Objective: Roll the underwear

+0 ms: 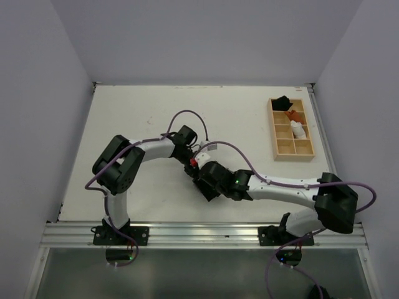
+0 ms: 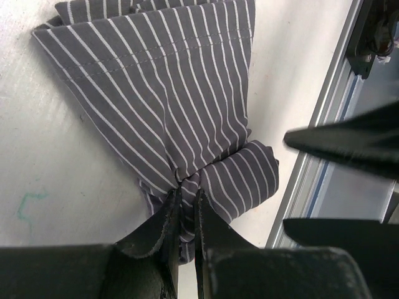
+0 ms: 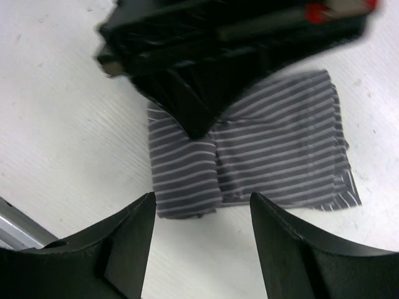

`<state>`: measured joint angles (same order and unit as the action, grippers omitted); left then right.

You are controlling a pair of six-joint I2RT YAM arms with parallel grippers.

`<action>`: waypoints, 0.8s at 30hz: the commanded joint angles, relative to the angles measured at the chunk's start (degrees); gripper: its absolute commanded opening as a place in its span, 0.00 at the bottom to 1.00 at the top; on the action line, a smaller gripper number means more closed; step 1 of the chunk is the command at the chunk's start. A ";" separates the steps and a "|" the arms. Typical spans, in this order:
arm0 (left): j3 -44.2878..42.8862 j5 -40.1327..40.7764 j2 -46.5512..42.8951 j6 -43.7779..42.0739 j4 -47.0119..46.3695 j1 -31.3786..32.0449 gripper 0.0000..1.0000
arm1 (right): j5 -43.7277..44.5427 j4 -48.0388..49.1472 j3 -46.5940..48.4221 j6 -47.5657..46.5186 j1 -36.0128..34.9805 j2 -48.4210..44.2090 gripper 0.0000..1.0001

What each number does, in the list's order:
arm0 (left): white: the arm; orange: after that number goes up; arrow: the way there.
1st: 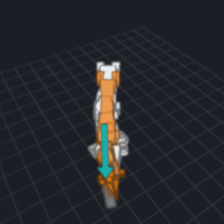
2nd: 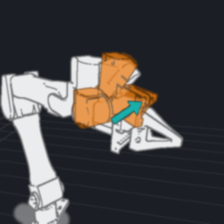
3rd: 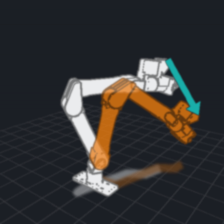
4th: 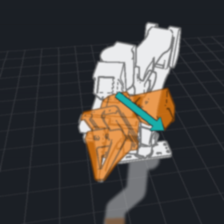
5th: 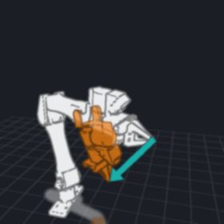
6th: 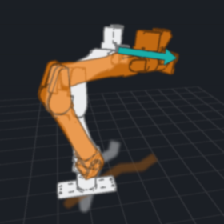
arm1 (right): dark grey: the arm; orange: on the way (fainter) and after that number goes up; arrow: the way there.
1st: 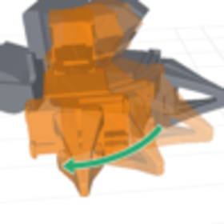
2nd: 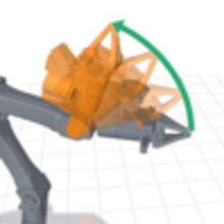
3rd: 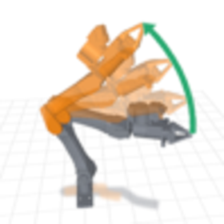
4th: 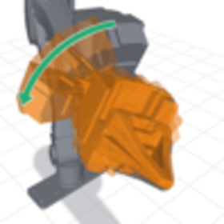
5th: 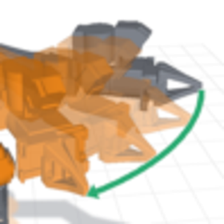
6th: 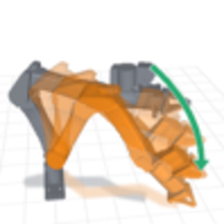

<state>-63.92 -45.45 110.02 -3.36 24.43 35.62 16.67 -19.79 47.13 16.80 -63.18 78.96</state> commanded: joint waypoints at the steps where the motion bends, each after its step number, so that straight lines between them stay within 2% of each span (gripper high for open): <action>1: 0.20 7.92 3.45 -0.77 4.75 1.12 0.00 | 5.57 -2.27 5.50 -5.80 -3.17 5.13 0.66; 8: -0.06 8.01 3.63 0.37 4.75 1.21 0.00 | 8.03 -6.30 11.21 -10.11 -5.38 13.48 0.66; 17: -0.15 8.27 3.89 1.33 4.58 1.47 0.00 | 7.77 -8.94 13.33 -10.56 -5.73 18.77 0.63; 22: -0.24 8.97 3.72 1.95 4.75 1.56 0.00 | 6.19 -7.99 11.76 -9.85 -5.82 18.25 0.55; 23: -0.15 8.98 3.63 2.21 4.67 1.56 0.00 | 5.40 -7.29 11.06 -9.51 -5.73 18.07 0.52; 24: -0.15 8.98 3.45 2.47 4.67 1.56 0.00 | 4.18 -6.93 10.61 -8.98 -5.73 17.90 0.45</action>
<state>-65.14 -44.29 110.78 -0.34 26.06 35.94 22.52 -26.96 58.35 7.09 -68.73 98.08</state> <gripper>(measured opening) 0.125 0.484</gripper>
